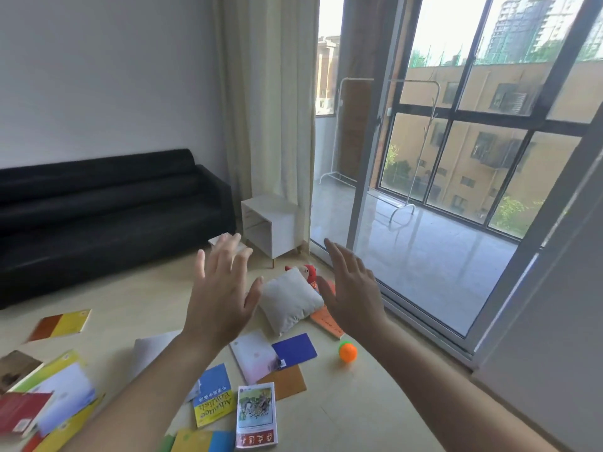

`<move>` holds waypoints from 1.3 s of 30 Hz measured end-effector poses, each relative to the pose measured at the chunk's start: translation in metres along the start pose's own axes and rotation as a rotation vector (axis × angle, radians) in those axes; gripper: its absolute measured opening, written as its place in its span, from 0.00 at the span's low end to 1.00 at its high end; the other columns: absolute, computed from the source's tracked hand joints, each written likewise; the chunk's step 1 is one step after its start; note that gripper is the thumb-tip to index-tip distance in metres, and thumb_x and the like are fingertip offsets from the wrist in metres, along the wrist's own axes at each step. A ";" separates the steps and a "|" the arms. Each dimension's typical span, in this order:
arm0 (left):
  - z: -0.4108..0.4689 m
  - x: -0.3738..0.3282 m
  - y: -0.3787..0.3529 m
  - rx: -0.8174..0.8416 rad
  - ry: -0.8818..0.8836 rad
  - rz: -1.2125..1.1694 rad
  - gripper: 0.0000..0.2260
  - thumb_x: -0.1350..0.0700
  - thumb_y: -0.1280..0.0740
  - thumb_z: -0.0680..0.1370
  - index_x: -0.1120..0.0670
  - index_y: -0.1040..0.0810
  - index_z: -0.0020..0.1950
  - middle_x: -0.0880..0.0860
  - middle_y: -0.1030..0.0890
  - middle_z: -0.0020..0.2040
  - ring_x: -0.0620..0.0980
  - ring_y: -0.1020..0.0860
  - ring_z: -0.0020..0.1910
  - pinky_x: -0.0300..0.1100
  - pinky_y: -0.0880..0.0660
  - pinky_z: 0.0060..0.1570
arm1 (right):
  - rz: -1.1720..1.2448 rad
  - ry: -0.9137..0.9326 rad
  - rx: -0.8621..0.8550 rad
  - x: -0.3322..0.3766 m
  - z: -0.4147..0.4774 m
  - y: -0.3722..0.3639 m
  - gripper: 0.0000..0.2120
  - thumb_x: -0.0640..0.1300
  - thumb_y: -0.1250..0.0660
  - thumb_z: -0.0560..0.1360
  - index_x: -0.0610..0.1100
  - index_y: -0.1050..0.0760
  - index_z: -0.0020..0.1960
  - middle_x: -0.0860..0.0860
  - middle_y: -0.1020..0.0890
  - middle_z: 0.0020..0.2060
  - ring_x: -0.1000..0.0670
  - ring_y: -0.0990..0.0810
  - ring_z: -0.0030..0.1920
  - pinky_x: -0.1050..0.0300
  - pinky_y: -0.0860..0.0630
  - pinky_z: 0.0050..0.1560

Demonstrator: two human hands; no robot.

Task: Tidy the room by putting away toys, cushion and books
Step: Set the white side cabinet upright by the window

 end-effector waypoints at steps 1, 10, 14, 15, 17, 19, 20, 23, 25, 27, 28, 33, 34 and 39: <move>0.004 0.016 -0.004 0.001 0.007 -0.002 0.22 0.44 0.50 0.78 0.56 0.29 0.63 0.58 0.32 0.72 0.58 0.38 0.74 0.63 0.40 0.68 | 0.003 0.011 0.013 0.009 0.009 -0.013 0.30 0.56 0.42 0.80 0.50 0.46 0.78 0.50 0.35 0.74 0.46 0.32 0.71 0.48 0.32 0.66; 0.054 0.148 -0.031 0.030 -0.048 -0.008 0.18 0.46 0.48 0.78 0.54 0.33 0.63 0.58 0.30 0.70 0.59 0.36 0.73 0.63 0.39 0.67 | -0.007 -0.062 0.004 0.072 0.081 -0.097 0.29 0.58 0.43 0.80 0.51 0.46 0.78 0.51 0.35 0.74 0.47 0.33 0.71 0.49 0.33 0.67; 0.075 0.211 -0.036 0.048 -0.063 0.002 0.20 0.46 0.48 0.78 0.56 0.30 0.63 0.57 0.30 0.70 0.57 0.37 0.73 0.62 0.41 0.69 | 0.012 -0.095 0.030 0.101 0.107 -0.132 0.30 0.56 0.42 0.80 0.51 0.46 0.78 0.50 0.35 0.74 0.46 0.33 0.71 0.46 0.30 0.65; 0.081 0.228 -0.040 0.050 -0.053 0.000 0.21 0.46 0.48 0.78 0.57 0.29 0.63 0.57 0.30 0.70 0.57 0.36 0.73 0.62 0.41 0.69 | 0.013 -0.094 0.045 0.109 0.116 -0.143 0.30 0.56 0.42 0.80 0.51 0.46 0.78 0.50 0.35 0.74 0.46 0.33 0.71 0.46 0.30 0.65; 0.089 0.247 -0.049 0.058 -0.049 -0.012 0.21 0.46 0.48 0.77 0.57 0.29 0.62 0.57 0.29 0.69 0.57 0.35 0.72 0.62 0.41 0.68 | 0.001 -0.087 0.071 0.119 0.129 -0.161 0.30 0.56 0.41 0.80 0.51 0.46 0.78 0.50 0.35 0.74 0.46 0.34 0.72 0.47 0.31 0.67; 0.096 0.263 -0.062 0.067 -0.050 -0.021 0.20 0.46 0.48 0.77 0.57 0.29 0.61 0.57 0.28 0.68 0.58 0.34 0.71 0.63 0.40 0.67 | -0.006 -0.084 0.092 0.122 0.143 -0.178 0.30 0.56 0.41 0.80 0.51 0.46 0.78 0.50 0.35 0.74 0.46 0.33 0.71 0.47 0.30 0.67; 0.101 0.271 -0.070 0.072 -0.045 -0.021 0.20 0.46 0.48 0.77 0.57 0.29 0.61 0.57 0.28 0.67 0.58 0.33 0.71 0.63 0.39 0.67 | -0.007 -0.083 0.100 0.121 0.151 -0.187 0.31 0.55 0.40 0.80 0.50 0.46 0.78 0.50 0.34 0.73 0.46 0.33 0.71 0.47 0.30 0.66; 0.122 0.296 -0.097 0.086 -0.028 -0.029 0.20 0.46 0.48 0.77 0.57 0.28 0.60 0.57 0.26 0.66 0.58 0.32 0.70 0.63 0.38 0.67 | 0.005 -0.079 0.128 0.114 0.177 -0.216 0.30 0.55 0.41 0.79 0.50 0.46 0.78 0.50 0.34 0.73 0.45 0.32 0.70 0.45 0.29 0.65; 0.138 0.311 -0.117 0.092 -0.021 -0.019 0.19 0.46 0.48 0.77 0.56 0.28 0.59 0.57 0.26 0.65 0.58 0.31 0.69 0.63 0.38 0.66 | 0.010 -0.061 0.147 0.108 0.197 -0.238 0.30 0.55 0.42 0.79 0.50 0.46 0.78 0.50 0.34 0.73 0.45 0.31 0.69 0.46 0.29 0.65; 0.155 0.326 -0.138 0.105 -0.002 -0.009 0.20 0.46 0.48 0.77 0.57 0.27 0.59 0.56 0.26 0.65 0.58 0.31 0.69 0.63 0.38 0.67 | 0.006 -0.056 0.167 0.100 0.220 -0.260 0.30 0.55 0.41 0.79 0.50 0.46 0.78 0.50 0.35 0.73 0.45 0.32 0.69 0.48 0.30 0.65; 0.163 0.334 -0.147 0.115 0.014 -0.008 0.20 0.46 0.48 0.77 0.57 0.27 0.59 0.56 0.26 0.65 0.57 0.32 0.69 0.63 0.38 0.67 | 0.014 -0.062 0.174 0.096 0.231 -0.271 0.30 0.55 0.41 0.80 0.50 0.46 0.78 0.50 0.35 0.73 0.45 0.32 0.70 0.48 0.30 0.65; 0.200 0.365 -0.184 0.128 0.077 0.005 0.20 0.46 0.48 0.77 0.57 0.26 0.58 0.56 0.26 0.64 0.57 0.31 0.69 0.64 0.37 0.66 | 0.032 -0.032 0.226 0.088 0.291 -0.309 0.29 0.55 0.42 0.80 0.51 0.47 0.78 0.50 0.36 0.74 0.45 0.33 0.71 0.45 0.30 0.66; 0.208 0.370 -0.190 0.126 0.087 0.004 0.21 0.46 0.48 0.77 0.57 0.26 0.58 0.56 0.26 0.64 0.57 0.31 0.69 0.64 0.37 0.66 | 0.036 -0.024 0.227 0.088 0.302 -0.314 0.29 0.55 0.42 0.80 0.51 0.47 0.78 0.50 0.36 0.74 0.45 0.33 0.71 0.44 0.29 0.65; 0.262 0.400 -0.226 0.101 0.128 -0.015 0.22 0.45 0.49 0.77 0.57 0.26 0.60 0.55 0.26 0.64 0.57 0.31 0.69 0.63 0.37 0.66 | 0.046 0.007 0.237 0.083 0.364 -0.348 0.29 0.55 0.42 0.80 0.52 0.48 0.78 0.52 0.36 0.73 0.46 0.33 0.70 0.45 0.27 0.61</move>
Point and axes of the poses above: each hand's wrist, its own z-axis towards the middle knuckle, its own y-axis out of the back of the hand, x = y × z, the point moved 9 cm from there along z, towards the middle knuckle
